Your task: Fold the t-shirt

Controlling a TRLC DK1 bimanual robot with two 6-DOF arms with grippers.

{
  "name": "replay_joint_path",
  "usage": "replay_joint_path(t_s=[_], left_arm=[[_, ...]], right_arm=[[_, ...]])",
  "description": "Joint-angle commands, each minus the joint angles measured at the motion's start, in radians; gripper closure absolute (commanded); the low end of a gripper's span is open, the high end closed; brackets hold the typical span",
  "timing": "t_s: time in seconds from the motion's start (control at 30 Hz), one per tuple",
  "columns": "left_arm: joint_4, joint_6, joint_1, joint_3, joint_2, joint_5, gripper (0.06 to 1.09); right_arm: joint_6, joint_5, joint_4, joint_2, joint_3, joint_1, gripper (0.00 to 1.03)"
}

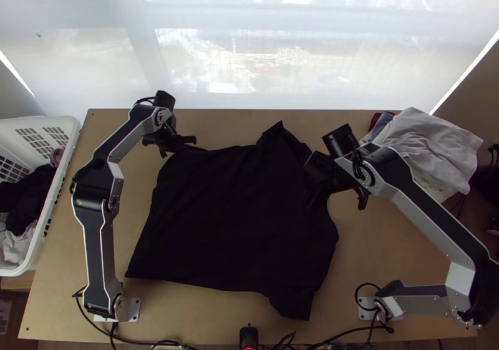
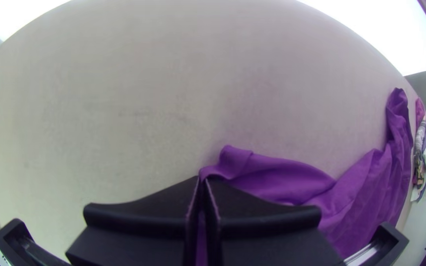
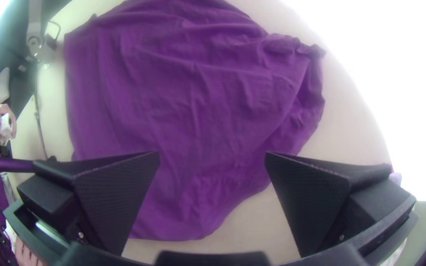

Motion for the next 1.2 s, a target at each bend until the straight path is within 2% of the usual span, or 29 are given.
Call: replay_joint_path(t_s=[0.0, 0.23, 0.43, 0.8, 1.07, 1.1, 1.17], left_arm=[[-0.015, 0.004, -0.003, 0.001, -0.065, 0.0, 1.05], [-0.017, -0.012, 0.006, 0.002, -0.17, -0.006, 1.05], [-0.037, -0.029, 0.028, 0.001, -0.264, -0.007, 1.05], [-0.077, -0.057, 0.002, -0.033, -0.384, -0.007, 1.05], [-0.077, -0.057, -0.009, -0.062, -0.422, -0.007, 1.05], [-0.077, -0.057, -0.009, -0.065, -0.424, -0.007, 1.05], [-0.077, -0.055, -0.011, -0.067, -0.425, -0.007, 1.05]], right_arm=[[-0.031, 0.002, 0.127, 0.213, 0.11, -0.113, 0.04], [-0.027, 0.001, 0.176, 0.552, 0.405, -0.193, 0.04], [0.016, -0.016, 0.174, 0.778, 0.618, -0.23, 0.05], [0.127, -0.091, 0.125, 1.042, 0.963, -0.253, 0.05], [0.162, -0.107, 0.174, 1.099, 0.989, -0.242, 0.05], [0.165, -0.114, 0.173, 1.103, 0.989, -0.24, 0.09], [0.165, -0.125, 0.17, 1.108, 0.988, -0.237, 0.22]])
